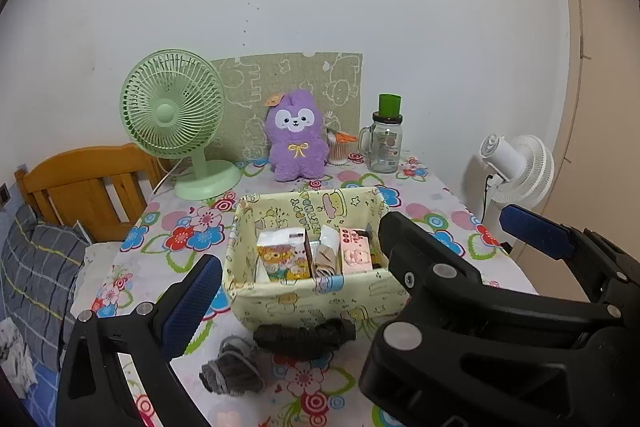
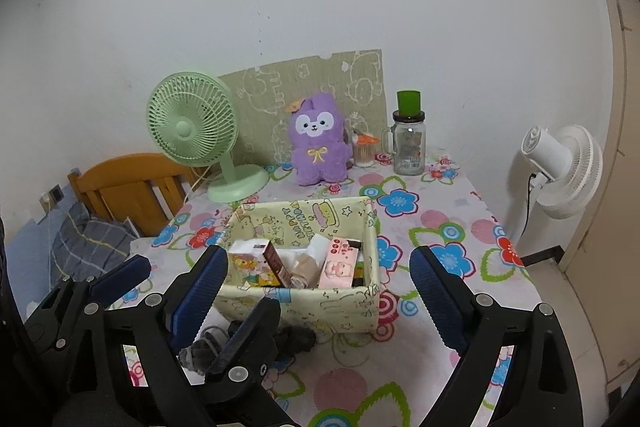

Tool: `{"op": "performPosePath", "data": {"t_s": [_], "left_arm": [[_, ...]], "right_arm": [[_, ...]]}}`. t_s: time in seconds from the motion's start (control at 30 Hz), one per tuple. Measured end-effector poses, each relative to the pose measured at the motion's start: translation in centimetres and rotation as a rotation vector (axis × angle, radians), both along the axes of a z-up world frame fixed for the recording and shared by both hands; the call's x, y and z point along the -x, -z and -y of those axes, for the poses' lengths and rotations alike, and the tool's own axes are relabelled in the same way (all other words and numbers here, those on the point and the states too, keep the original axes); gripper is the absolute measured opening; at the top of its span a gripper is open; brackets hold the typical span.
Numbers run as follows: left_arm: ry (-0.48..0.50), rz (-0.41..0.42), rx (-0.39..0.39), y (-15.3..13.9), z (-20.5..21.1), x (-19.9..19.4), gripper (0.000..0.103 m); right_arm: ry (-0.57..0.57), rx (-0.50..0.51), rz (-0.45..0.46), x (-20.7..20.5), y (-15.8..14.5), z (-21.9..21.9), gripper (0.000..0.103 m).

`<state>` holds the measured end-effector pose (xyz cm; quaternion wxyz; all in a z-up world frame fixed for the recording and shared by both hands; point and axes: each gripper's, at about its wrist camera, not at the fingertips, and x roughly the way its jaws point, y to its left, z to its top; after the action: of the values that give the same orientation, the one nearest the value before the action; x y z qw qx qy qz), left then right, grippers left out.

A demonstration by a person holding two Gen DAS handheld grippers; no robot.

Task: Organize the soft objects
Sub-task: 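Withdraw both grippers from the basket toward the black bag and grey pouch, then grasp the grey drawstring pouch with the left gripper while the right gripper grasps the black bag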

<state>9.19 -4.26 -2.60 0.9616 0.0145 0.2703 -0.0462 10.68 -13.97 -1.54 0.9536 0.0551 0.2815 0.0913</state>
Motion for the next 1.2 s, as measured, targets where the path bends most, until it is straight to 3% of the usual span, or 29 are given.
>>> {"op": "performPosePath", "data": {"t_s": [0.63, 1.2], "left_arm": [[-0.014, 0.013, 0.009, 1.5, -1.2, 5.1, 0.103], [-0.033, -0.064, 0.007, 6.4, -2.7, 5.9, 0.103]], "right_arm": [[0.001, 0.009, 0.015, 5.3, 1.1, -1.1, 0.099], [-0.035, 0.021, -0.063, 6.1, 6.2, -2.8, 0.099]]}}
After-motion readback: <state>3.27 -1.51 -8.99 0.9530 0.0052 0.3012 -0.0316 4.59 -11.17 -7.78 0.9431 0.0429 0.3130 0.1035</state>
